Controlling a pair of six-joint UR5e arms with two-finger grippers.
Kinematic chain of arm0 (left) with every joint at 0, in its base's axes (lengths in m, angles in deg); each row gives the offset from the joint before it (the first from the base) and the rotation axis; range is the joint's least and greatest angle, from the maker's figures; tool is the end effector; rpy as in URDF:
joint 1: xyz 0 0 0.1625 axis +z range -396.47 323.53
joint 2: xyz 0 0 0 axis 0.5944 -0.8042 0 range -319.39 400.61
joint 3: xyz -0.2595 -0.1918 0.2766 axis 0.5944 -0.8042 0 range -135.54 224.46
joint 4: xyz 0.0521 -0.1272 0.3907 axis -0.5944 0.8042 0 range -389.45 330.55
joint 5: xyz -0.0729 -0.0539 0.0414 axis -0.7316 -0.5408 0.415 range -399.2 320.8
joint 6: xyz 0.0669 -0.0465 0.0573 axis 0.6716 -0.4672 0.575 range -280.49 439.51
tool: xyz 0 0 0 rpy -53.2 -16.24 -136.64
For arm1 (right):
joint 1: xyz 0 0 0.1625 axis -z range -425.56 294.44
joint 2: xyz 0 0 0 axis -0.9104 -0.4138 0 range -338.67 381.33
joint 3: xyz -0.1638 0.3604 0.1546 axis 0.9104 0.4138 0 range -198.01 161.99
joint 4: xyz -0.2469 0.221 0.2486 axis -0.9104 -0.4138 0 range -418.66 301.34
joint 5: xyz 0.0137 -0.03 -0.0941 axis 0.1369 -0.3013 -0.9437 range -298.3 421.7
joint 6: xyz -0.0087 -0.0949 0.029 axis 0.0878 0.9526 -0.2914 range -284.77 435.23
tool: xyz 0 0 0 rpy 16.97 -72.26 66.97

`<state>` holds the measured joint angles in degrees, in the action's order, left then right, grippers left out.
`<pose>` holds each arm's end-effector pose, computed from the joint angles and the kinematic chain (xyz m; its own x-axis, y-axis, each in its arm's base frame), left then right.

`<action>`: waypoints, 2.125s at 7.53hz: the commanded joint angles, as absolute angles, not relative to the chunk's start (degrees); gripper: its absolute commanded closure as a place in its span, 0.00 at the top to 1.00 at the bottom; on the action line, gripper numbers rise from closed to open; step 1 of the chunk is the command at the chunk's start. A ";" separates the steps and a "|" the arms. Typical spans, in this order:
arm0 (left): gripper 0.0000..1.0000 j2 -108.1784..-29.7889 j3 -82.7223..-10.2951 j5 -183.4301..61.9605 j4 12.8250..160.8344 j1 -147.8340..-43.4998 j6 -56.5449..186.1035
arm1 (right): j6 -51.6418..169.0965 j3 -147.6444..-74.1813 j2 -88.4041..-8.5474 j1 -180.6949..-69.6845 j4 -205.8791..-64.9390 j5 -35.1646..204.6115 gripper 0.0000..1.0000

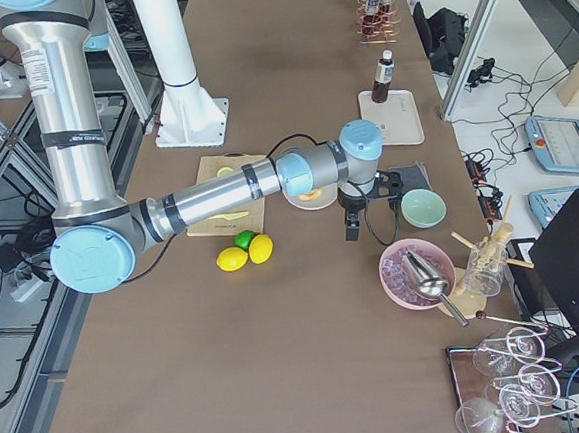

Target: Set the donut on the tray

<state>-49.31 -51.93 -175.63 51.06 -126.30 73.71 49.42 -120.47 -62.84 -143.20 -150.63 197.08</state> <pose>-0.0597 -0.4850 0.6185 0.6861 -0.1388 -0.7141 0.0668 0.9895 -0.1282 -0.0527 -0.5320 0.5013 0.6686 0.0969 0.7373 -0.0952 0.9945 -0.0443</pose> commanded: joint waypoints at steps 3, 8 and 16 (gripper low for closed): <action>0.98 -49.30 -51.87 -175.70 51.06 -126.29 73.71 | 20.01 -113.40 -62.60 -129.84 -121.40 193.99 1.00; 0.98 -49.48 -51.69 -175.69 50.97 -126.21 73.62 | 10.37 -109.85 -62.69 -119.63 -107.35 190.82 1.00; 0.98 -49.30 -52.04 -175.52 50.97 -126.30 73.53 | 10.63 -110.02 -66.02 -113.46 -107.53 186.42 0.49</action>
